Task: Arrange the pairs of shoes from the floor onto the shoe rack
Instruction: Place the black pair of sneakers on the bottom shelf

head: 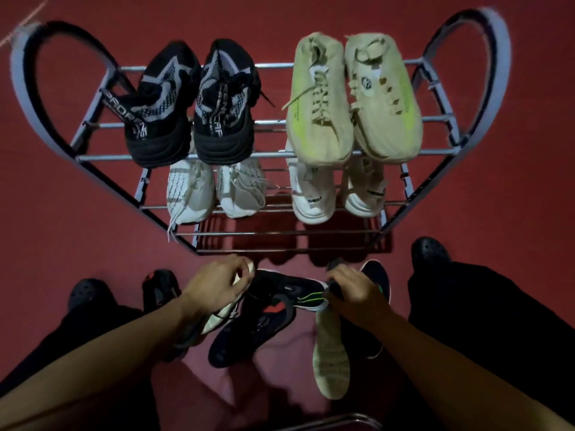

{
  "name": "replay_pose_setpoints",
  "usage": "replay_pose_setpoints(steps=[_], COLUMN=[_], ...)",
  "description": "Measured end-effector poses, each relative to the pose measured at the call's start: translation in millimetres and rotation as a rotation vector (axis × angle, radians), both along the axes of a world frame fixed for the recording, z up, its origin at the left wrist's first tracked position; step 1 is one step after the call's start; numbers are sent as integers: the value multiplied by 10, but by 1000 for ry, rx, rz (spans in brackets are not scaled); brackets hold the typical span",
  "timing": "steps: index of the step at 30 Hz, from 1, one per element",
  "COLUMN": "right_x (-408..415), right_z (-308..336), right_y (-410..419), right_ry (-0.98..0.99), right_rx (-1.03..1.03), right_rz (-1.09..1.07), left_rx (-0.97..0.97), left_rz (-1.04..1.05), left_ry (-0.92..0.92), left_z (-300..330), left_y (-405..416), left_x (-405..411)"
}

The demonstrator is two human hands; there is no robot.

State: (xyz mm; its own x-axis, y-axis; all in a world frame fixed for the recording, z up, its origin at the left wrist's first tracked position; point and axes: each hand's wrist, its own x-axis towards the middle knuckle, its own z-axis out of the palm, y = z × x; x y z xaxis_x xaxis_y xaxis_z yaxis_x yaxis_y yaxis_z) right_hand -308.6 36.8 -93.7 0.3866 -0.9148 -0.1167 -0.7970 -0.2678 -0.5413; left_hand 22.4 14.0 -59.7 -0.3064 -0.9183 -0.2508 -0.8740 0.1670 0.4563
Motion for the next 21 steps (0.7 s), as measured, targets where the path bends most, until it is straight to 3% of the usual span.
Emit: replay_pose_setpoints(steps=[7,15,21], right_x=[337,938,1218], right_z=[-617,-977,-1264], right_y=[-77,-219,-148], right_ry=[121,103,257], right_rx=[390,476,543], right_rz=[41,138,305], left_rx=[265,477,624], left_rz=[164,242,208], left_ry=[-164,-250,-175], left_z=[-667,-1535,-1531], left_y=[143,316,470], left_x=[787,1694,1626])
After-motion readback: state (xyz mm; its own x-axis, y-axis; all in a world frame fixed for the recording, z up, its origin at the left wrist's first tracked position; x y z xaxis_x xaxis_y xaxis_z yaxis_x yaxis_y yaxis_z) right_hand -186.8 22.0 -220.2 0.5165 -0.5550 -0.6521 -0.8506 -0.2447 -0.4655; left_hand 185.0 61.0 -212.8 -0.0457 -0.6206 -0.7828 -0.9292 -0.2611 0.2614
